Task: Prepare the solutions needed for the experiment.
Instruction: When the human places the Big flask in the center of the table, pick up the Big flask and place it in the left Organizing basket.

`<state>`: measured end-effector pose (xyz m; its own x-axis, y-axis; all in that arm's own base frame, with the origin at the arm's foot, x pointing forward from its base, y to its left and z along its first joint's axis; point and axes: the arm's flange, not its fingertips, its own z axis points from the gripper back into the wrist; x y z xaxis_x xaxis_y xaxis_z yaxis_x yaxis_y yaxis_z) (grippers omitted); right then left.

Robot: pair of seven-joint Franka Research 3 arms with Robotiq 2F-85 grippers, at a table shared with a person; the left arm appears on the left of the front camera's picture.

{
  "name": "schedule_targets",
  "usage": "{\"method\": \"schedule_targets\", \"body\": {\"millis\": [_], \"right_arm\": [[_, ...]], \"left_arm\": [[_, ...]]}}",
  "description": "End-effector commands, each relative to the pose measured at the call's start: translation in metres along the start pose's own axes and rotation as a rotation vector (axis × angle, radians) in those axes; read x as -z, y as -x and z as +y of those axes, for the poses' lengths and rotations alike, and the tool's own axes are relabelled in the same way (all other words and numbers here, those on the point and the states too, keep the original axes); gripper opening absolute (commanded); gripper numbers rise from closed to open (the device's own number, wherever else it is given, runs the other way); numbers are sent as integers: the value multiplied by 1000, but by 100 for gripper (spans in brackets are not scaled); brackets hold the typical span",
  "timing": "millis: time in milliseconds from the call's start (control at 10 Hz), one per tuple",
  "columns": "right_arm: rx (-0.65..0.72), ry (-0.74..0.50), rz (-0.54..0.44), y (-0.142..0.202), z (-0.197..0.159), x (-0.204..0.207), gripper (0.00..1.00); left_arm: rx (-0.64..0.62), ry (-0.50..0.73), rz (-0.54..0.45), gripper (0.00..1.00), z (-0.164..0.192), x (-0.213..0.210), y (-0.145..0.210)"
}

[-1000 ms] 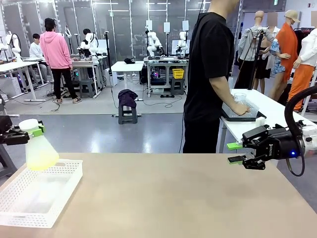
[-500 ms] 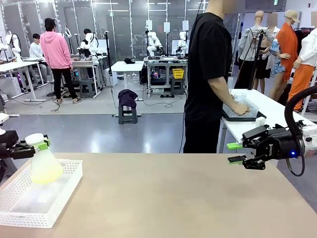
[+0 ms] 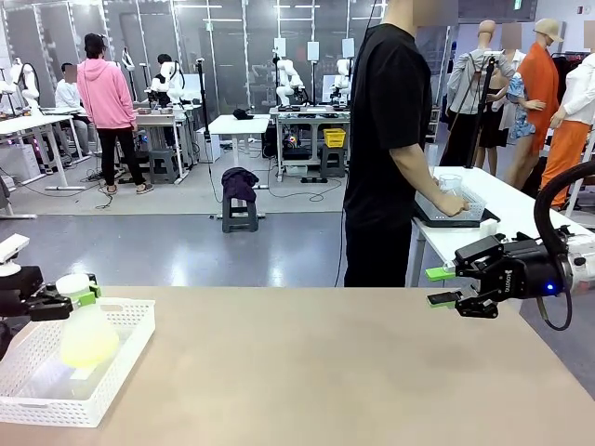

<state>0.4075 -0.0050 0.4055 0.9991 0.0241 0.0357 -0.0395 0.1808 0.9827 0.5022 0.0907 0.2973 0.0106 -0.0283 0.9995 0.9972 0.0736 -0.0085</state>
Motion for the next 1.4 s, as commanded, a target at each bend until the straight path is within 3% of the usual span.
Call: {"method": "schedule_targets", "body": {"millis": [0,600,700,800,900,1000,1100,1200,1300], "right_arm": [[-13,-1,1,1,0,0,50],[-13,-1,1,1,0,0,50],[-13,-1,1,1,0,0,50],[-13,-1,1,1,0,0,50],[-13,-1,1,1,0,0,50],[-13,-1,1,1,0,0,50],[-13,-1,1,1,0,0,50],[-13,-1,1,1,0,0,50],[-13,-1,1,1,0,0,50]], "left_arm": [[22,-20,31,10,0,3,9],[21,-6,18,10,-3,3,38],[14,-7,26,43,-5,3,39],[14,7,28,43,-7,4,40],[9,12,40,63,-8,5,40],[10,10,46,46,-9,4,38],[8,11,55,83,-10,2,35],[15,5,62,66,-12,-1,31],[14,-3,76,100,-13,-5,29]]}}
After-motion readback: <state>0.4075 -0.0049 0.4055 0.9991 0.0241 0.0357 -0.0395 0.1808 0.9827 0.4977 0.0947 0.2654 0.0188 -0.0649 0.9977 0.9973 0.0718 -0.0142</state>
